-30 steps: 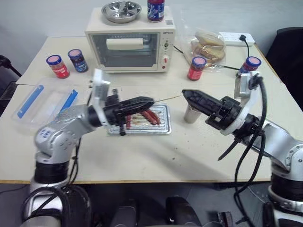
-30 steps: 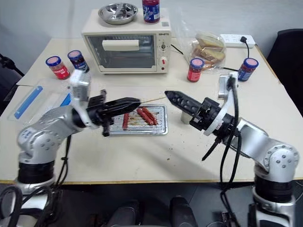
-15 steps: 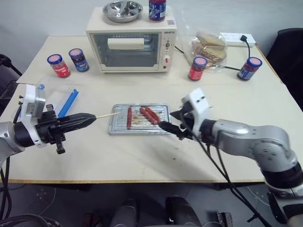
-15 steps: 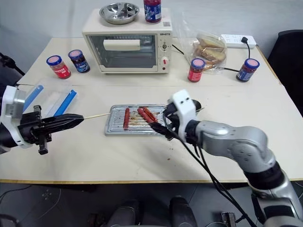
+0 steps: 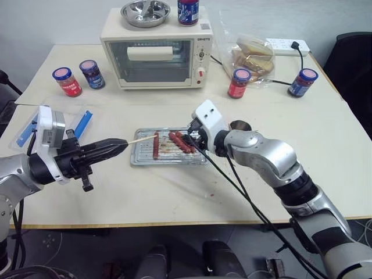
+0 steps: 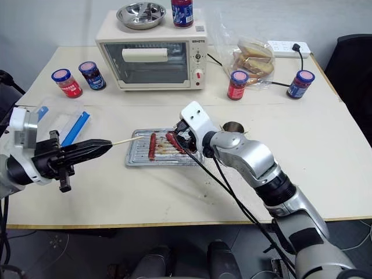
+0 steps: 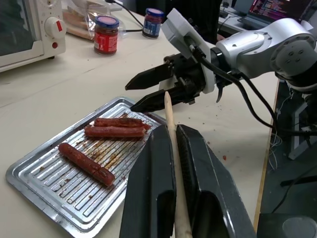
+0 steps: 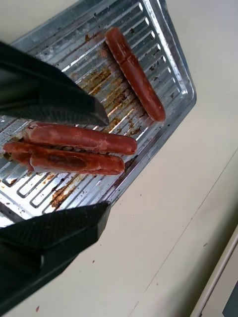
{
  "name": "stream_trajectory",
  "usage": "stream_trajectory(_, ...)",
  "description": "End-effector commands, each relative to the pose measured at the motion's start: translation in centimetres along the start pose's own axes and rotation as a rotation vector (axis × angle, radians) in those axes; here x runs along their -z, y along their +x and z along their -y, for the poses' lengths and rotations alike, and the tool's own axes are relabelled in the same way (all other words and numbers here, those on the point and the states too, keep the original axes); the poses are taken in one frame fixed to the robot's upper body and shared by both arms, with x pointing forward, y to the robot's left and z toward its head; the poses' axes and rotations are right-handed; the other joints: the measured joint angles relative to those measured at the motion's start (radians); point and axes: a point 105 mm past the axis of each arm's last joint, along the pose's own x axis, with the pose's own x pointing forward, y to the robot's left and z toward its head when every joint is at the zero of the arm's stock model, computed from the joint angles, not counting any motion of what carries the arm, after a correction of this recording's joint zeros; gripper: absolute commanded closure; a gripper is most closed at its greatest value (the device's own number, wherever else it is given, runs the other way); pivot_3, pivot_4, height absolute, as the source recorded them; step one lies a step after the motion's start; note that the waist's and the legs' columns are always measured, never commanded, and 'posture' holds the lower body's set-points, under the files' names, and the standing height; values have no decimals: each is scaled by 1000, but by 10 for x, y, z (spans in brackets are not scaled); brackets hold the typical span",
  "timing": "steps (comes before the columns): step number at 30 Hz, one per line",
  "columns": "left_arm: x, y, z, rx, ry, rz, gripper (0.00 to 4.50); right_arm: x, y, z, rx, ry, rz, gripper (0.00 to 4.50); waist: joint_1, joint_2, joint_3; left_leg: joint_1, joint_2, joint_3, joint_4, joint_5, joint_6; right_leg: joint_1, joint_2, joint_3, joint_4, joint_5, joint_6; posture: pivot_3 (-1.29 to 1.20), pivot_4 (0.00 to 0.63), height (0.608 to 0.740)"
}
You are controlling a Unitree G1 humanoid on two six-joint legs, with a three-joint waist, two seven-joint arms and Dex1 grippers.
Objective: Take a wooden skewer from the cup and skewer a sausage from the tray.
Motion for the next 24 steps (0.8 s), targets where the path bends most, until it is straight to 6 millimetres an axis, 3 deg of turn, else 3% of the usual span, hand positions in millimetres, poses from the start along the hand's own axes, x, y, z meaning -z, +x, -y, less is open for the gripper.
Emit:
stream_trajectory(1,-9,-1,1,0,39,19,4500,-16,7,-2,1,-54,49,2119,-2,0,0,0,0,0,0,0,0,0,0,0,0,0,0,0,150,740)
stream_trajectory(24,-14,2,-4,-4,58,31,4500,14,22,12,40,-127,-21,2119,-25,0,0,0,-1,0,0,0,-1,-1,0,0,2,0,0,0,150,740)
